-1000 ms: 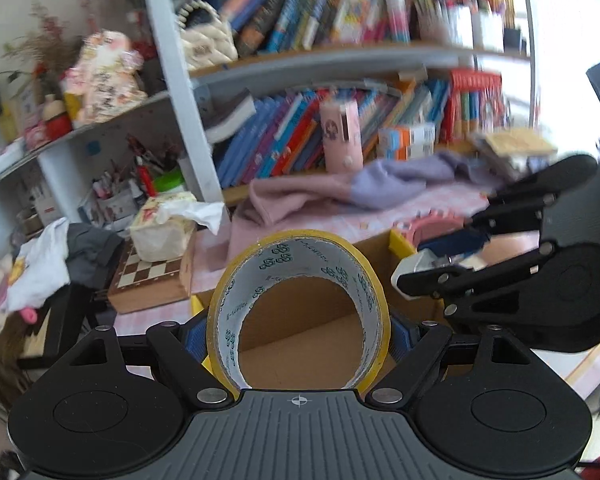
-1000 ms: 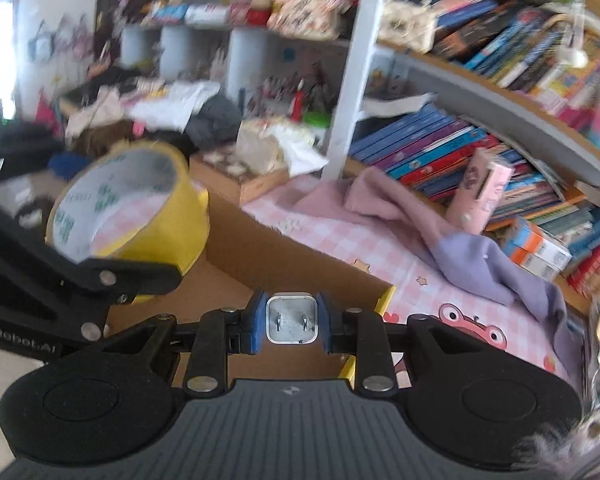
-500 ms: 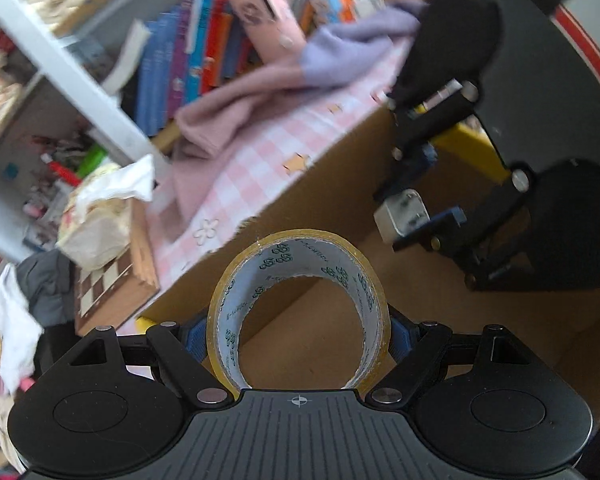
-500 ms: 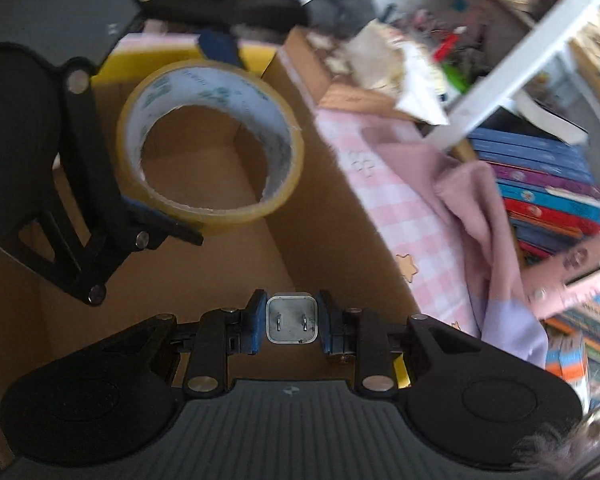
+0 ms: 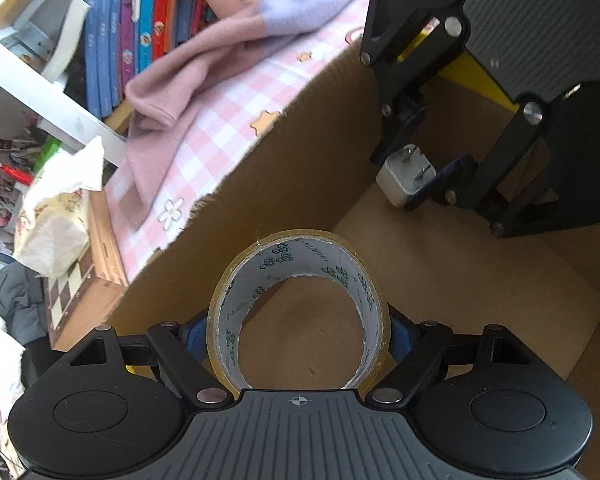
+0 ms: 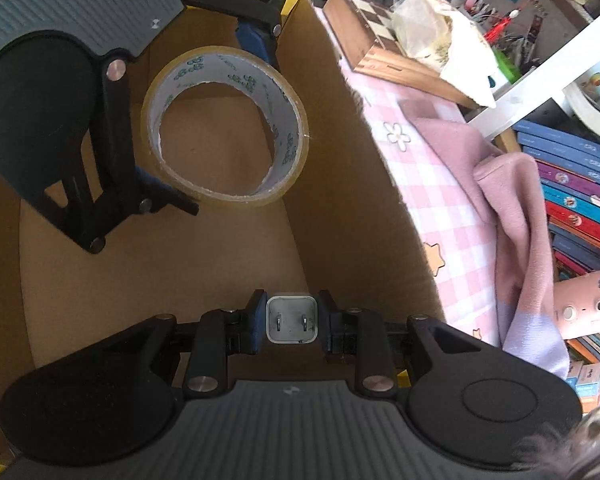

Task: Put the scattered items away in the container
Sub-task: 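Lower the tape roll into the box and open the left tool while the right tool releases the plug inside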

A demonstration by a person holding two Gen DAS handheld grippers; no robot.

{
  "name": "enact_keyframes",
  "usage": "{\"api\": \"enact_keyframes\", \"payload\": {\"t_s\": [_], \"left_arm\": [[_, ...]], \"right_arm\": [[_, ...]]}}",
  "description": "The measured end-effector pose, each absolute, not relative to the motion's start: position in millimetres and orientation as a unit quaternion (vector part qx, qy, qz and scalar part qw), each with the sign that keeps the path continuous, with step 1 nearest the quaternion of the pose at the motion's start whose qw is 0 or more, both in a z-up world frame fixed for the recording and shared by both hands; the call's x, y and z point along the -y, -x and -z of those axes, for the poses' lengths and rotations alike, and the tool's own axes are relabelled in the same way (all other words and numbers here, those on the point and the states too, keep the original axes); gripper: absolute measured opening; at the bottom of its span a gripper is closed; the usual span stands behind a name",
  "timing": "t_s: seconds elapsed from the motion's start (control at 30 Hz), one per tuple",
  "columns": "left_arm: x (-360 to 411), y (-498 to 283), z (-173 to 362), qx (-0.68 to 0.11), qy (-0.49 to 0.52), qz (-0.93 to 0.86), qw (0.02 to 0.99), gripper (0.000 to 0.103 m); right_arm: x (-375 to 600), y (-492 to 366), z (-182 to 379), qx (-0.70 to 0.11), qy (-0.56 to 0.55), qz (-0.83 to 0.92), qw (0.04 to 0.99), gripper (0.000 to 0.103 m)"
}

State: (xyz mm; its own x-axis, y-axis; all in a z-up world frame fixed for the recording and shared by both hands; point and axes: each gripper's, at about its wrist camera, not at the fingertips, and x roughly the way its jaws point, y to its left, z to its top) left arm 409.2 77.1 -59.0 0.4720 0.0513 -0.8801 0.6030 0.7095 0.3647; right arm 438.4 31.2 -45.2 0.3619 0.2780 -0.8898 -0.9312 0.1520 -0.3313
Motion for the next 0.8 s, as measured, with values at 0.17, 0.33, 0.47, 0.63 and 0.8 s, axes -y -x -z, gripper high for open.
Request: {"api": "enact_keyframes", "payload": {"t_s": [0.17, 0.33, 0.47, 0.63, 0.8], "left_arm": [[-80.9, -411.0, 62.2, -0.488, -0.333, 0.176, 0.787, 0.084], [-84.4, -410.0, 65.0, -0.489, -0.326, 0.178, 0.789, 0.085], [-84.5, -407.7, 64.4, -0.485, -0.329, 0.178, 0.790, 0.085], [-85.2, -406.0, 64.3, -0.482, -0.334, 0.167, 0.793, 0.089], [-87.9, -395.8, 52.9, -0.457, -0.337, 0.165, 0.806, 0.096]], "right_arm": [[-30.4, -440.2, 48.2, -0.347, 0.470, -0.455, 0.672, 0.025], [-31.2, -439.1, 50.4, -0.347, 0.469, -0.462, 0.668, 0.025], [-32.2, -436.8, 51.9, -0.348, 0.470, -0.466, 0.664, 0.025], [-33.7, -432.2, 49.4, -0.336, 0.475, -0.463, 0.669, 0.029], [-33.5, -425.0, 38.8, -0.319, 0.474, -0.462, 0.678, 0.042]]}}
